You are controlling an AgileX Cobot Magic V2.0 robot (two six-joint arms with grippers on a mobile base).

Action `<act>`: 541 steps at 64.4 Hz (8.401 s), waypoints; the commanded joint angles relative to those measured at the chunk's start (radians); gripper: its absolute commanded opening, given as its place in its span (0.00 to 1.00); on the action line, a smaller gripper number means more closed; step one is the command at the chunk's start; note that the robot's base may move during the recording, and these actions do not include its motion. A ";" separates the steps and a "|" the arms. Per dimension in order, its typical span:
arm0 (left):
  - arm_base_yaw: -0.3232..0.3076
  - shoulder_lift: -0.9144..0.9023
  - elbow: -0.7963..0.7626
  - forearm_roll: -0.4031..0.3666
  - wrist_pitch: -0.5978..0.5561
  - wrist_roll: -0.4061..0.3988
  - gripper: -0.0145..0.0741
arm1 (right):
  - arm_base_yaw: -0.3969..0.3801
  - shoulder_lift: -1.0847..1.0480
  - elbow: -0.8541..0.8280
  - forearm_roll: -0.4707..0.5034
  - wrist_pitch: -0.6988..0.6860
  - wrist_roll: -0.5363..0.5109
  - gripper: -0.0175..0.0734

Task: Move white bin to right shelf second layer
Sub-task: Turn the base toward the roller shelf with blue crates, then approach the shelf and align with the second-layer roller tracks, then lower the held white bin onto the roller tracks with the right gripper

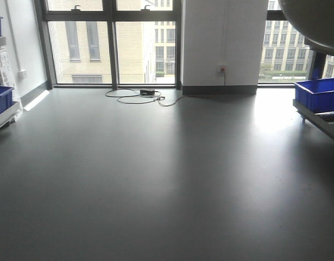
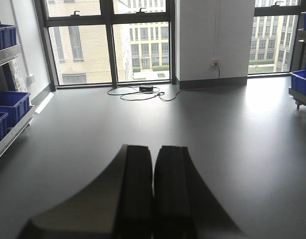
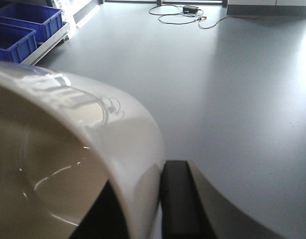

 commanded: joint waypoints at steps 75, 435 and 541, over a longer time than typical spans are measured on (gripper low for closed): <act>0.001 -0.014 0.037 -0.006 -0.085 -0.003 0.26 | -0.005 0.003 -0.032 -0.003 -0.108 -0.003 0.25; 0.001 -0.014 0.037 -0.006 -0.085 -0.003 0.26 | -0.005 0.003 -0.032 -0.003 -0.116 -0.003 0.25; 0.001 -0.014 0.037 -0.006 -0.085 -0.003 0.26 | -0.117 0.814 -0.292 -0.003 -0.124 -0.003 0.25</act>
